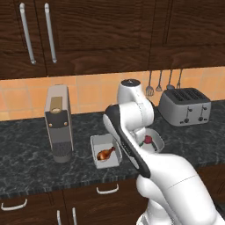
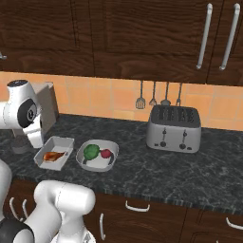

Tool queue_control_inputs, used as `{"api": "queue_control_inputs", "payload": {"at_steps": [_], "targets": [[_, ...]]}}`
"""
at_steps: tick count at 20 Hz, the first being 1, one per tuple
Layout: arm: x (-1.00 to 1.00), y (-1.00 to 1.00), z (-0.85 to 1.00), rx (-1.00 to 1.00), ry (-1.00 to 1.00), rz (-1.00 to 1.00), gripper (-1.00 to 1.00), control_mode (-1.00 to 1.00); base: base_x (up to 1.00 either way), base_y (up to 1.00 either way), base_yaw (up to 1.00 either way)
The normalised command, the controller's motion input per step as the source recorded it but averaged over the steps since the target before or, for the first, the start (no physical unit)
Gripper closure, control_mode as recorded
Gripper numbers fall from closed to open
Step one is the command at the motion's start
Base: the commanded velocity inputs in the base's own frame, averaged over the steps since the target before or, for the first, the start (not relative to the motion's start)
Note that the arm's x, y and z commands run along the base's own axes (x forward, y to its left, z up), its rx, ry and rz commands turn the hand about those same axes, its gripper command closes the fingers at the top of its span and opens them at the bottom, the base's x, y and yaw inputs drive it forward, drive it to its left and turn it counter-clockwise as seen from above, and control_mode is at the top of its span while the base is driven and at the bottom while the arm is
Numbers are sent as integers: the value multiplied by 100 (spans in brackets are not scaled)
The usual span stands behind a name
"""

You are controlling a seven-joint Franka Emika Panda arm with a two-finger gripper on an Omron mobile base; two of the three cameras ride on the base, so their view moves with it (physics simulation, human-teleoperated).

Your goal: Take the meat container that has the chicken drumstick and place it on the second highest rack of the freezer. Then take the vegetable container that has the tomato and broccoli and place it on the highest rack of the freezer.

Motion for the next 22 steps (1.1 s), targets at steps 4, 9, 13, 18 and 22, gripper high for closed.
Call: {"api": "queue_control_inputs", "payload": {"at_steps": [4,9,13,18,22], "targets": [[11,47,-36,6,0,-57,-100,-100,0,0,0],[21,9,-46,2,0,-33,-100,-100,0,0,0],[3,0,-53,10,0,-30,-100,-100,0,0,0],[0,0,-45,2,0,-19,-100,-100,0,0,0],[0,0,-47,0,0,-8,-100,-100,0,0,0]]}}
